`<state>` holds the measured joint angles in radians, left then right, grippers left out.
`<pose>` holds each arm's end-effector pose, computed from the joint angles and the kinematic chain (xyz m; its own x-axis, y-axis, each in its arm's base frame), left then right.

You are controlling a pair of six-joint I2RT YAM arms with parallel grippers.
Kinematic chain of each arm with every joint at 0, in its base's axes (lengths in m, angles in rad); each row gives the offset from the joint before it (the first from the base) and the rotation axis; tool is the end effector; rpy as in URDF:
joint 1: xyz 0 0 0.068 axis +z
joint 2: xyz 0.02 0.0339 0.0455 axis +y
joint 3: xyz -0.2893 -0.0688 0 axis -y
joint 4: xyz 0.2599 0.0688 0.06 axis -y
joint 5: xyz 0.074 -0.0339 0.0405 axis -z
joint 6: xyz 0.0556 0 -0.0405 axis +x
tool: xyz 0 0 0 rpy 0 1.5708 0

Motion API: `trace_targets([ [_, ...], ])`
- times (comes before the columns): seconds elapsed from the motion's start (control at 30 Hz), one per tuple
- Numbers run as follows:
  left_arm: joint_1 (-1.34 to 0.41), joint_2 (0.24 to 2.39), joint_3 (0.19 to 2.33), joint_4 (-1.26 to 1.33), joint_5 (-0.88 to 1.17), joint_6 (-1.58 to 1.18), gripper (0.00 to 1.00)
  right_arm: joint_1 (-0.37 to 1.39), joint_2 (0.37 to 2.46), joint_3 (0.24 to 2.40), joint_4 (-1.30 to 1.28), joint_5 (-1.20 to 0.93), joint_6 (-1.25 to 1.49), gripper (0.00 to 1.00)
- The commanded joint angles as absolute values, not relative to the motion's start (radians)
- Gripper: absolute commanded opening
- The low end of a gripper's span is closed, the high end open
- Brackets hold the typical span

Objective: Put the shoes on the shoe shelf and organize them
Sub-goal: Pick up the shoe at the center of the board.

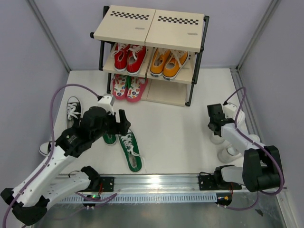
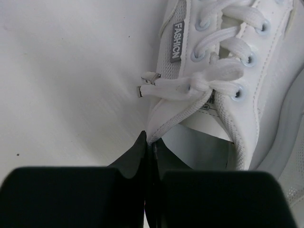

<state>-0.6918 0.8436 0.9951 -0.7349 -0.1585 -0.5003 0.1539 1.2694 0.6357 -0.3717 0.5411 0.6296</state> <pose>0.1466 -0.1101 0.3571 -0.6257 -0.0967 -0.7740 0.2602 0.9095 -0.3241 0.2458 0.0091 0.1815 -0.5912 0.4190 -0.6891 0.6055 0.7950 -0.0361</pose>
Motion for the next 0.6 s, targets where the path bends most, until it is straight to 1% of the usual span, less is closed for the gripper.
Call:
trace_targets([
  [0.0,-0.693,0.779,1.069,-0.839,-0.234,-0.384,0.86,0.16,1.279,0.64,-0.316,0.443,0.657,0.03],
  [0.07,-0.693,0.756,1.075,-0.844,-0.351,-0.371,0.92,0.169,1.246,0.629,-0.31,0.384,0.638,0.03],
  [0.13,-0.695,0.749,1.098,-0.847,-0.4,-0.377,0.91,0.207,1.204,0.608,-0.299,0.35,0.635,0.03],
  [0.2,-0.693,0.721,1.101,-0.815,-0.397,-0.371,0.91,0.245,1.13,0.586,-0.285,0.301,0.643,0.03],
  [0.3,-0.695,0.687,1.075,-0.757,-0.454,-0.353,0.92,0.383,1.043,0.586,-0.258,0.278,0.641,0.03],
  [0.33,-0.695,0.684,1.062,-0.744,-0.474,-0.348,0.92,0.467,1.036,0.594,-0.255,0.276,0.64,0.03],
  [0.37,-0.693,0.683,1.03,-0.733,-0.501,-0.348,0.92,0.501,1.029,0.603,-0.25,0.267,0.637,0.03],
  [0.5,-0.695,0.693,0.957,-0.692,-0.482,-0.35,0.93,0.616,1.063,0.661,-0.256,0.215,0.666,0.03],
  [0.57,-0.695,0.696,0.94,-0.692,-0.488,-0.341,0.93,0.684,1.074,0.681,-0.267,0.224,0.663,0.03],
])
